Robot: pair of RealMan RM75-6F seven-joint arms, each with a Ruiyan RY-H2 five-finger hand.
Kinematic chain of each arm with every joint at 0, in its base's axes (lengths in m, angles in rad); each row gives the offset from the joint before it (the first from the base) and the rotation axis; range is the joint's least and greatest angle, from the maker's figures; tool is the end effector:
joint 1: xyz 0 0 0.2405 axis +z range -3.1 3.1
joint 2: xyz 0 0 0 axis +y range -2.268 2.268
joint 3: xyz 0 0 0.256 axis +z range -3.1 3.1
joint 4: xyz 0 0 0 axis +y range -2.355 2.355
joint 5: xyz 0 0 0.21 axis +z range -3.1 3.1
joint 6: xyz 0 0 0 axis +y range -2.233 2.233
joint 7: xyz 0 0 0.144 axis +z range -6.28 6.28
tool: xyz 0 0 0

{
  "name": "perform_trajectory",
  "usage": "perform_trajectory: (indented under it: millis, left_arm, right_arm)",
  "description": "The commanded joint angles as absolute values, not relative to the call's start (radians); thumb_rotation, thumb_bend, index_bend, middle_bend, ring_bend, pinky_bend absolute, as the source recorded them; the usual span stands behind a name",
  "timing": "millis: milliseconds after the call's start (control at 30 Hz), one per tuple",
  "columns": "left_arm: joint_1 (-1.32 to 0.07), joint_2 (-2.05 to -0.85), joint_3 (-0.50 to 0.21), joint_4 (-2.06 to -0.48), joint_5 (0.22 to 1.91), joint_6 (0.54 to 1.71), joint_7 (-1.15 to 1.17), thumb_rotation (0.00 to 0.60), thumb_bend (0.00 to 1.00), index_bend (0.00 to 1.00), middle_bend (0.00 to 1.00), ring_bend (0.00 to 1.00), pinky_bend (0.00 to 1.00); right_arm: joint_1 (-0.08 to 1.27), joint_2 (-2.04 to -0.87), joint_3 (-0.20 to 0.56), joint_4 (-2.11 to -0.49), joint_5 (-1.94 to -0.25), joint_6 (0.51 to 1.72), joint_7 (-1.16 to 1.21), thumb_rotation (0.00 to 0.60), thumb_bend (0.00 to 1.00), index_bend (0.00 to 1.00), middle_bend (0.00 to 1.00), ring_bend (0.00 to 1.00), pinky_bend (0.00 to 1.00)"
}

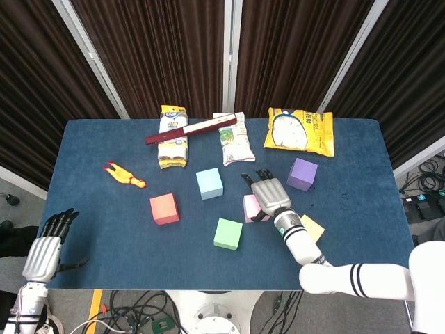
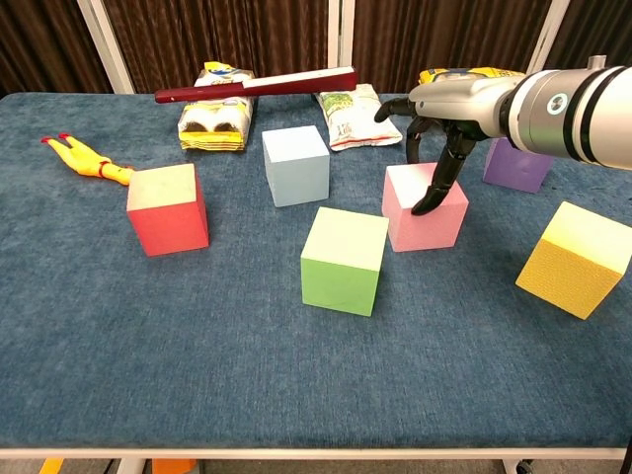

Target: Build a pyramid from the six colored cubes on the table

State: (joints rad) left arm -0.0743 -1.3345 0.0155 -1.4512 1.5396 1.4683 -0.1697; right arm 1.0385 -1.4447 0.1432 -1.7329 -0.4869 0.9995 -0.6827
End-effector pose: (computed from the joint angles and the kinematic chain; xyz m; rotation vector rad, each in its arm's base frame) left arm -0.3206 0.1640 0.0892 -1.3757 -1.1318 -1.0306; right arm -0.0918 -0.3512 -0.0078 1.9105 -1.0327 0.6584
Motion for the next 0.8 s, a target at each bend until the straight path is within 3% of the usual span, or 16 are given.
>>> perform_trajectory:
  millis: [33,333,500,800]
  left_arm:
    - [-0.074,-1.335,0.016,-1.449,1.540,1.469,-0.172,0.600,0.00,0.09,0.03,0.00,0.04]
    - [-0.071,-1.337,0.017,-1.445,1.541,1.471,-0.177,0.600,0.00,0.09,0.03,0.00,0.04]
    - [-0.073,-1.337,0.016,-1.446,1.542,1.469,-0.178,0.600,0.00,0.09,0.03,0.00,0.04]
    - [-0.074,-1.334,0.015,-1.452,1.542,1.468,-0.173,0.600,0.00,0.09,0.03,0.00,0.04]
  right_arm:
    - [1.042,-1.451,0.145,-1.730,-0.482,1.007,-0.686,0.600,0.00,0.00,0.44,0.00,0.00]
    - [1.044,-1.456,0.143,-1.729,-0.470,1.019,-0.692,0.600,0.00,0.00,0.44,0.00,0.00]
    - [1.041,-1.444,0.141,-1.737,-0.470,1.019,-0.689,0.600,0.00,0.00,0.24,0.00,0.00]
    - [1.038,-1.426,0.139,-1.750,-0.468,1.006,-0.678,0.600,0.00,0.00,0.11,0.00,0.00]
